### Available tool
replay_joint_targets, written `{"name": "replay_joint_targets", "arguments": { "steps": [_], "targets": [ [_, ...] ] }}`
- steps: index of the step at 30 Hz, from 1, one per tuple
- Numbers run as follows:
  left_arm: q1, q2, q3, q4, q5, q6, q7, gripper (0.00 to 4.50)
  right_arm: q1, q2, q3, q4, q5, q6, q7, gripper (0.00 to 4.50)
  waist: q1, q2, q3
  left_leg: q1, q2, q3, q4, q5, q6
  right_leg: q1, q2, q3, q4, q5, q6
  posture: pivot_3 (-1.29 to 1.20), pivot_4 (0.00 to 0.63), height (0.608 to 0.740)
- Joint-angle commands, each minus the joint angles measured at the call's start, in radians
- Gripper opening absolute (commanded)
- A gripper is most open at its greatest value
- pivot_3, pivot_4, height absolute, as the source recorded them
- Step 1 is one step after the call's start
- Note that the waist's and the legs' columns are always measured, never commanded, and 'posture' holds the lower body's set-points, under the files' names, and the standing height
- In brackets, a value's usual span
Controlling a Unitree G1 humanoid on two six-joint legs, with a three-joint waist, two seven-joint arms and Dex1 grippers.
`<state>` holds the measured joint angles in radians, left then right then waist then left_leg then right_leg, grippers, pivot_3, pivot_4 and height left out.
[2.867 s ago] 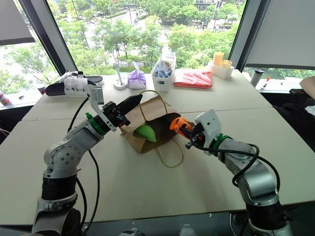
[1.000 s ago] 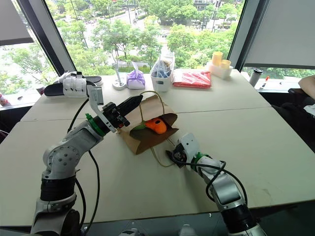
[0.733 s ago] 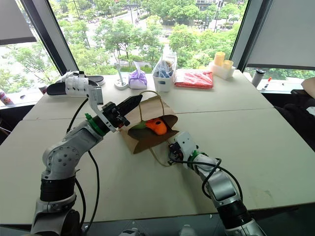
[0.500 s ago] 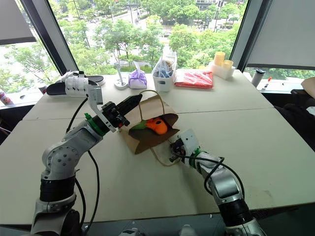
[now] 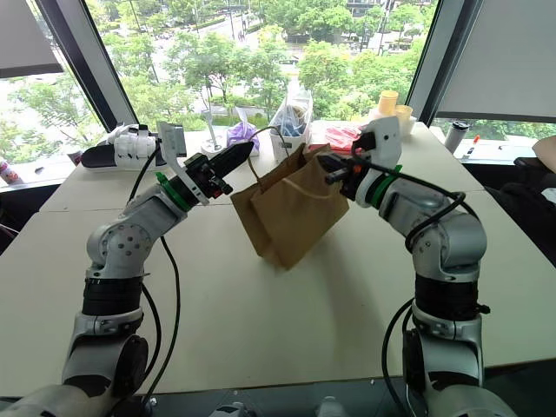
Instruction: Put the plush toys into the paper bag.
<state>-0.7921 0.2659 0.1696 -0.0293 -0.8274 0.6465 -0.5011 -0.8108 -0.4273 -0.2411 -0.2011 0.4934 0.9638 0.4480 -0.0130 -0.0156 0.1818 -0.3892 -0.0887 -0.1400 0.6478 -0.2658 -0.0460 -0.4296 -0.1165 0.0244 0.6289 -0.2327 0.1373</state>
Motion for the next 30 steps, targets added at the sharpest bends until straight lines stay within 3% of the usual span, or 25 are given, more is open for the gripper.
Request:
{"name": "replay_joint_targets", "arguments": {
  "steps": [1,11,13,16,21,23,30],
  "targets": [
    [-0.007,-0.003,-0.022,-0.005,0.024,-0.009,-0.02,0.0,0.022,-0.029,0.034,0.024,-0.027,-0.035,0.001,0.05,-0.002,0.0,0.0,0.0,0.0,0.0,0.0,0.0,0.0,0.0,0.0,0.0,0.0,0.0,0.0,0.0,0.15,0.74],
    [0.056,-0.01,-0.056,-0.046,0.038,0.018,-0.035,0.0,0.086,-0.066,0.058,0.007,-0.03,-0.042,0.018,0.05,-0.001,0.0,0.0,-0.001,0.0,0.001,0.0,0.0,0.0,-0.002,-0.001,0.0,0.001,0.0,0.0,0.0,0.15,0.74],
    [0.06,-0.015,-0.056,-0.05,0.034,0.034,-0.029,0.55,0.086,-0.084,0.048,-0.007,-0.018,-0.037,0.028,0.0,0.0,0.0,0.0,-0.001,0.0,0.001,0.001,0.0,0.0,-0.001,-0.001,0.0,0.001,0.0,0.0,0.0,0.15,0.74],
    [0.063,-0.016,-0.048,-0.062,0.016,0.059,-0.029,1.84,0.074,-0.113,0.03,-0.03,0.005,-0.026,0.048,0.97,0.0,0.0,0.0,-0.001,0.0,0.001,0.001,0.0,0.0,-0.002,-0.001,0.0,0.001,0.0,0.0,0.0,0.15,0.74],
    [0.092,0.024,-0.035,-0.115,-0.021,0.115,-0.053,4.37,0.056,-0.156,0.001,-0.083,0.062,-0.008,0.073,3.47,-0.004,0.0,0.0,-0.001,0.0,0.001,0.0,0.0,0.0,-0.002,-0.001,0.0,0.001,0.0,0.0,0.0,0.15,0.74],
    [0.121,0.066,-0.025,-0.15,-0.042,0.149,-0.074,4.5,0.038,-0.178,-0.022,-0.097,0.085,-0.001,0.073,4.49,-0.006,0.0,0.0,-0.001,0.0,0.001,0.0,0.0,0.0,-0.002,-0.001,0.0,0.001,0.0,0.0,0.0,0.15,0.74],
    [0.288,0.234,0.005,-0.239,-0.044,0.179,-0.143,4.5,-0.01,-0.254,-0.17,-0.058,0.122,0.009,0.001,4.49,0.002,0.0,0.0,-0.001,0.0,0.001,0.0,-0.003,0.005,-0.002,-0.001,0.0,0.0,0.0,0.0,0.0,0.15,0.74]
  ]
}}
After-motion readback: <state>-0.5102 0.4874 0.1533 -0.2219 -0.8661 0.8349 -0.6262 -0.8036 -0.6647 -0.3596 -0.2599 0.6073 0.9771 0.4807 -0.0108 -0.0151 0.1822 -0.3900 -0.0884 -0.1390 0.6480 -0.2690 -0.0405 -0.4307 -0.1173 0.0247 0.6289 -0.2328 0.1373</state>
